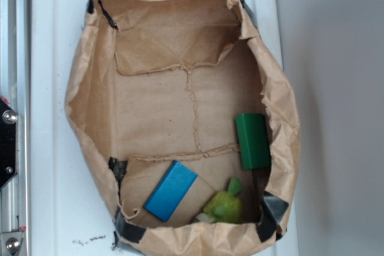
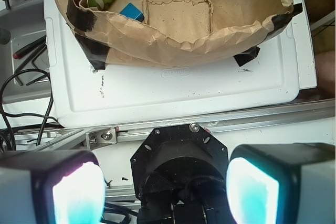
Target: Grab the blue block.
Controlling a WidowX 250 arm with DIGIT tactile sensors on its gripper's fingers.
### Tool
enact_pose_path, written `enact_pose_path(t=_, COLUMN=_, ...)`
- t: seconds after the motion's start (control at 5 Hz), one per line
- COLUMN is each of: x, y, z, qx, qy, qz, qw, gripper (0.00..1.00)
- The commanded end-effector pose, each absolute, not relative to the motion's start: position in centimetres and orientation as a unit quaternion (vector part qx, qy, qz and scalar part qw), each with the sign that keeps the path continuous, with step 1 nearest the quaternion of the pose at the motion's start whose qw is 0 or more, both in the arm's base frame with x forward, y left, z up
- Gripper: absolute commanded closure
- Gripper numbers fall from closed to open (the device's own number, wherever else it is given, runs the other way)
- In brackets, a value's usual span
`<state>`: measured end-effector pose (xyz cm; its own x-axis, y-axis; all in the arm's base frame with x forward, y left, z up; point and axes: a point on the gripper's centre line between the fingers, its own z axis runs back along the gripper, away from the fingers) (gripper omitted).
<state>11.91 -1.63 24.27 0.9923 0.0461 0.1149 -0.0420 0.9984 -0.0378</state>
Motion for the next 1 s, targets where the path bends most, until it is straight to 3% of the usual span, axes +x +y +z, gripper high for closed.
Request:
enact_pose_path(t=0.0, x=11.9, y=-1.6, z=24.3, qx=-0.018, qy=-0.058, qz=0.022, qw=0.998, gripper=0.00)
enact_pose_path(t=0.4, x=18.7, y=-2.8, z=24.6, qx=-0.039, qy=-0.089, qz=0.106, qw=0.990, gripper=0.00)
enact_pose_path(t=0.8, x=22.6, y=-2.7, z=23.3, qx=-0.060, qy=-0.103, qz=0.162, qw=0.980, gripper=0.00)
